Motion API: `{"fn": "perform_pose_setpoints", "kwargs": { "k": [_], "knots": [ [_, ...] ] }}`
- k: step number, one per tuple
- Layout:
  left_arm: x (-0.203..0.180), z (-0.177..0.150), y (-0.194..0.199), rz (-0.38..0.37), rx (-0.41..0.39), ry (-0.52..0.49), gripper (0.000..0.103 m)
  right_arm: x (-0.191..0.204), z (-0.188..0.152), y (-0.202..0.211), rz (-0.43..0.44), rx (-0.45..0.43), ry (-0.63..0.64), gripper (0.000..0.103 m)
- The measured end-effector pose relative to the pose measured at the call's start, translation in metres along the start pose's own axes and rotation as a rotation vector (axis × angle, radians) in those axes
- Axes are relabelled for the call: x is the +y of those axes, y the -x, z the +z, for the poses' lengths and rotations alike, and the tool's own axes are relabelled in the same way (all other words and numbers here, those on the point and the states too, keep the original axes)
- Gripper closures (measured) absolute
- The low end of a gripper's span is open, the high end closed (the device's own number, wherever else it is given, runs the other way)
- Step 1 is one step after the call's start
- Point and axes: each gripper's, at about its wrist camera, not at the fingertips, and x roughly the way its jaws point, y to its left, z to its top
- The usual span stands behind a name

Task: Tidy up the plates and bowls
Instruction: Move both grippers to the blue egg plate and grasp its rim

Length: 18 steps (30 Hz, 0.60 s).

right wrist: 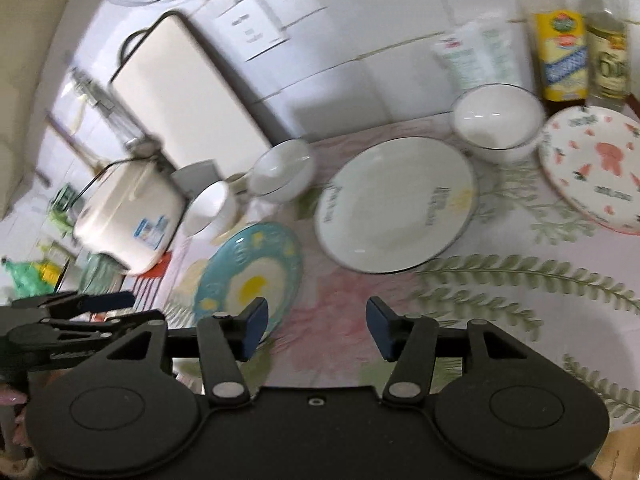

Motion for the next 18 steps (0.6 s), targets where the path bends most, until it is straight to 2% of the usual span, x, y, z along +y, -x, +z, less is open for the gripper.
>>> {"fn": "perform_pose_setpoints", "kwargs": {
  "k": [7, 9, 13, 18],
  "knots": [
    [0.027, -0.023, -0.012, -0.01, 0.002, 0.012, 0.03, 0.034, -0.009, -0.026, 0.031, 0.043, 0.076, 0.043],
    [0.033, -0.03, -0.019, 0.013, 0.01, 0.02, 0.027, 0.041, -0.013, -0.035, 0.042, 0.05, 0.097, 0.043],
    [0.046, -0.043, -0.031, 0.058, 0.014, 0.025, 0.022, 0.056, -0.023, -0.051, 0.053, 0.012, 0.195, 0.042],
    [0.066, -0.057, -0.049, 0.047, 0.003, 0.075, 0.018, 0.061, -0.028, -0.081, 0.065, 0.003, 0.231, 0.042]
  ]
}}
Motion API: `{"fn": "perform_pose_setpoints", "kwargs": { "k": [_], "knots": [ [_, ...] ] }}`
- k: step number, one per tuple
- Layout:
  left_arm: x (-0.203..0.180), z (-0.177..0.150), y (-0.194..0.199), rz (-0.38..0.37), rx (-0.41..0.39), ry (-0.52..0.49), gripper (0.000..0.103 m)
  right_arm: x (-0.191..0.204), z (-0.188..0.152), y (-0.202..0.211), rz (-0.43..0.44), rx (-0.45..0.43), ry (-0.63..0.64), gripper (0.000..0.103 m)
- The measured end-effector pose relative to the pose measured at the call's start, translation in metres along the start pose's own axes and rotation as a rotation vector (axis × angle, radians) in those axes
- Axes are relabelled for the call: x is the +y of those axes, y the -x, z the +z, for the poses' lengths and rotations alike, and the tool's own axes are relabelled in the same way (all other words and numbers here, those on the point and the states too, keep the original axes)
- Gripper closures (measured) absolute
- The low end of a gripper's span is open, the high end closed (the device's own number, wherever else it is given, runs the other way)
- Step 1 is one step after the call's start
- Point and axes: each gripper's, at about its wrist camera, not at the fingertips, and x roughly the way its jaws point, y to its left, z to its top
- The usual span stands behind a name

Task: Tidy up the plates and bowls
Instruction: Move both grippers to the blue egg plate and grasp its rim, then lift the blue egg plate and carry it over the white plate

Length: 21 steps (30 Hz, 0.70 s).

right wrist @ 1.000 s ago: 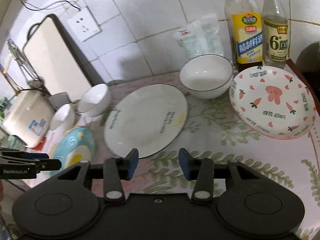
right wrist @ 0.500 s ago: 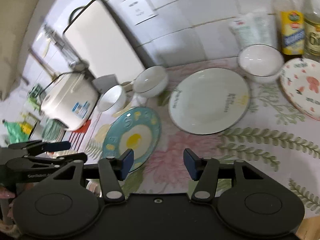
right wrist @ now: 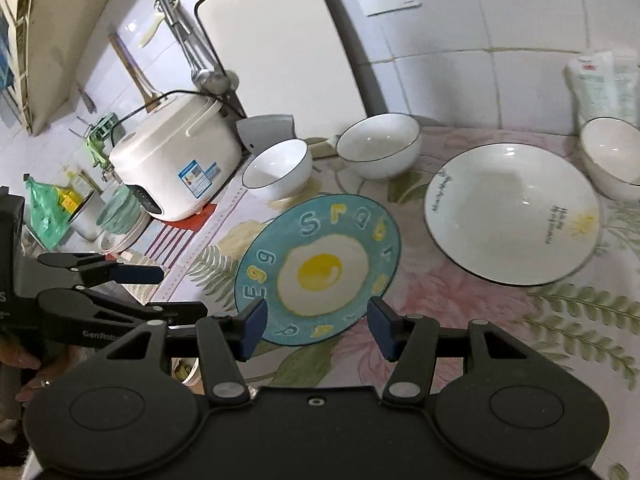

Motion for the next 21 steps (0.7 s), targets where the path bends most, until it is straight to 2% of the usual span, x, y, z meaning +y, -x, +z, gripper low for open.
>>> {"fn": "perform_pose_setpoints", "kwargs": {
  "k": [2, 6, 12, 18, 21],
  "knots": [
    [0.006, -0.005, -0.01, 0.014, -0.015, 0.022, 0.017, -0.002, -0.002, -0.014, -0.017, -0.002, 0.011, 0.042],
    [0.016, -0.011, -0.027, 0.026, -0.02, 0.095, 0.017, -0.016, -0.009, -0.045, 0.013, 0.0, 0.031, 0.042],
    [0.026, -0.012, -0.051, -0.023, -0.007, 0.196, 0.018, -0.029, -0.013, -0.076, -0.003, 0.026, 0.011, 0.042],
    [0.028, -0.012, -0.077, -0.03, 0.018, 0.256, 0.023, -0.037, -0.013, -0.094, -0.015, 0.025, -0.045, 0.043],
    [0.029, -0.012, -0.086, -0.029, 0.028, 0.267, 0.031, -0.038, -0.013, -0.098, -0.018, 0.015, -0.049, 0.043]
  ]
}}
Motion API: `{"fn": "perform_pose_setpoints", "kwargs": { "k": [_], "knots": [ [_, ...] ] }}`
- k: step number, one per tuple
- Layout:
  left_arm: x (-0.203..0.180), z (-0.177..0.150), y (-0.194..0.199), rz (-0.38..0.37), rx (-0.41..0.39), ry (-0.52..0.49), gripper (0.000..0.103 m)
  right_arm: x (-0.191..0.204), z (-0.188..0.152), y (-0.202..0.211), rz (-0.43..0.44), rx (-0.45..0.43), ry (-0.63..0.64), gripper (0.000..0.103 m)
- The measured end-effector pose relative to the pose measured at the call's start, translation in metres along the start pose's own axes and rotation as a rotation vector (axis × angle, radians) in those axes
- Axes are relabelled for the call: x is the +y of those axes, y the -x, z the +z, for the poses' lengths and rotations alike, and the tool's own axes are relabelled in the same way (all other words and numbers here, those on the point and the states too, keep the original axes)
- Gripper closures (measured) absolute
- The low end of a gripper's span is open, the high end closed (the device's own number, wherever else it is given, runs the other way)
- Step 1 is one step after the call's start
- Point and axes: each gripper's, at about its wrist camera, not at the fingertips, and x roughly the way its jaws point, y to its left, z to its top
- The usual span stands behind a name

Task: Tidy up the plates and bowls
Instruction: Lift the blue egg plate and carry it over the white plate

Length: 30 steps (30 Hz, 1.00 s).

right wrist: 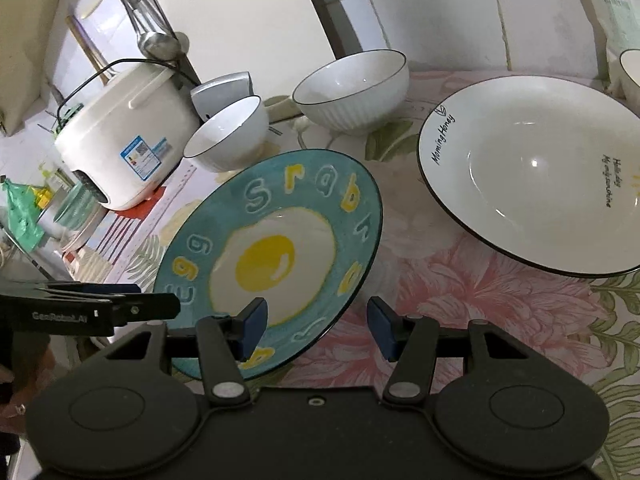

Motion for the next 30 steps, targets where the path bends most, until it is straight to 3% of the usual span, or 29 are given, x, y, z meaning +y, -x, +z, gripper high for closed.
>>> {"fn": "perform_pose_setpoints", "kwargs": {
  "k": [5, 7, 10, 12, 19, 26, 30],
  "knots": [
    [0.003, 0.002, -0.011, -0.015, 0.025, 0.035, 0.051, 0.003, 0.001, -0.004, -0.013, -0.012, 0.011, 0.047],
    [0.003, 0.003, -0.012, -0.037, 0.025, 0.047, 0.064, 0.003, 0.001, -0.005, -0.018, -0.009, 0.004, 0.059],
    [0.002, 0.003, -0.014, -0.068, 0.023, 0.064, 0.077, 0.003, -0.001, -0.006, -0.048, -0.014, 0.023, 0.07],
    [-0.001, 0.003, -0.014, -0.063, 0.015, 0.074, 0.076, 0.007, -0.004, -0.006, -0.061, -0.018, 0.086, 0.071],
    [-0.005, 0.0, -0.013, -0.037, -0.007, 0.093, 0.075, 0.005, 0.001, -0.007, -0.056, 0.014, 0.073, 0.072],
    [-0.01, 0.007, -0.014, 0.0, 0.036, 0.116, 0.074, -0.002, 0.014, -0.01, -0.062, 0.074, -0.058, 0.077],
    [-0.016, 0.004, -0.01, 0.007, 0.048, 0.109, 0.074, -0.005, 0.01, -0.006, -0.062, 0.077, -0.073, 0.08]
  ]
}}
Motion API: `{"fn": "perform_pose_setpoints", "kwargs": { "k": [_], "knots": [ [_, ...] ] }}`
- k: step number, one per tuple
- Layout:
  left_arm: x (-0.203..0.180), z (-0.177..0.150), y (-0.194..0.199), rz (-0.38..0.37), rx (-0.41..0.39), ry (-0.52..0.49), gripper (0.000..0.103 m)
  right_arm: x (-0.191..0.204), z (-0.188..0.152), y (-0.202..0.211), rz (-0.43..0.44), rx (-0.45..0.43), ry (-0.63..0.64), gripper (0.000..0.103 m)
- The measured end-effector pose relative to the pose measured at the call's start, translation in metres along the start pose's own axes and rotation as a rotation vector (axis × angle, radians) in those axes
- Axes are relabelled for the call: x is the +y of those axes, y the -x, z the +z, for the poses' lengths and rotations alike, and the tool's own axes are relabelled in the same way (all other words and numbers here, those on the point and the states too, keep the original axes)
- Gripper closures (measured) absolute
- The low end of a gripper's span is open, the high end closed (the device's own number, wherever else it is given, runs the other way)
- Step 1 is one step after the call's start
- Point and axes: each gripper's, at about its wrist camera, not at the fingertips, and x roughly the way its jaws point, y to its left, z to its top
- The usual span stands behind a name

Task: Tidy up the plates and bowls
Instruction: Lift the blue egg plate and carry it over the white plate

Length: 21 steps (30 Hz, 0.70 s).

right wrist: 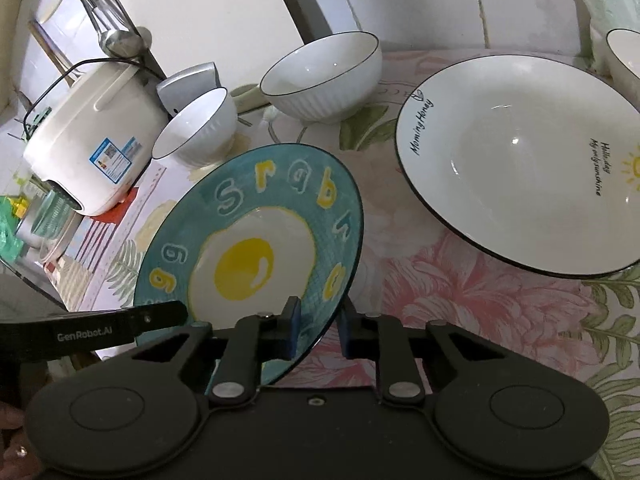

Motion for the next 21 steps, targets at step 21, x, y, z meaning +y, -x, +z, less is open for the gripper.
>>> {"fn": "perform_pose_setpoints", "kwargs": {
  "k": [21],
  "knots": [
    [-0.068, -0.034, 0.099, 0.0, -0.065, -0.185, 0.074, -0.016, -0.028, 0.115, 0.037, -0.023, -0.083, 0.08]
  ]
}}
